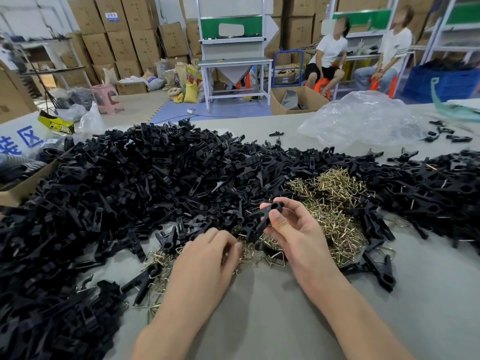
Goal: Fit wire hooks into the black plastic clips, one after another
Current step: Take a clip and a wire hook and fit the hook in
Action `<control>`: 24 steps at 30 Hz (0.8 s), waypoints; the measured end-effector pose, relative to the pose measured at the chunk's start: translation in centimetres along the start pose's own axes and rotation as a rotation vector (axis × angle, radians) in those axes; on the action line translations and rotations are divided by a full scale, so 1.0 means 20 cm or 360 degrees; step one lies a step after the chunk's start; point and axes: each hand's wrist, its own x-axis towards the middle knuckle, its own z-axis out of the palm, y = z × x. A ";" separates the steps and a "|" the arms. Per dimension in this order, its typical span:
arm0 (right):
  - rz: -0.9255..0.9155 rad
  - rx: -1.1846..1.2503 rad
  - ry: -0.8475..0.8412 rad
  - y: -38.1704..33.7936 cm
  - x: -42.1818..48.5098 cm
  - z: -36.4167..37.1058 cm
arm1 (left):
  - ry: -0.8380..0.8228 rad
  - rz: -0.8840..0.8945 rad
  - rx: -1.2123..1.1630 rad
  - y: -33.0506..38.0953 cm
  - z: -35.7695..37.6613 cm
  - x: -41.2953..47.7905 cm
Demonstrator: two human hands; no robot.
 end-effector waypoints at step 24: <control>0.0145 0.0150 -0.0397 -0.02 -0.05 0.03 | 0.0030 -0.0957 -0.2005 0.10 -0.05 0.05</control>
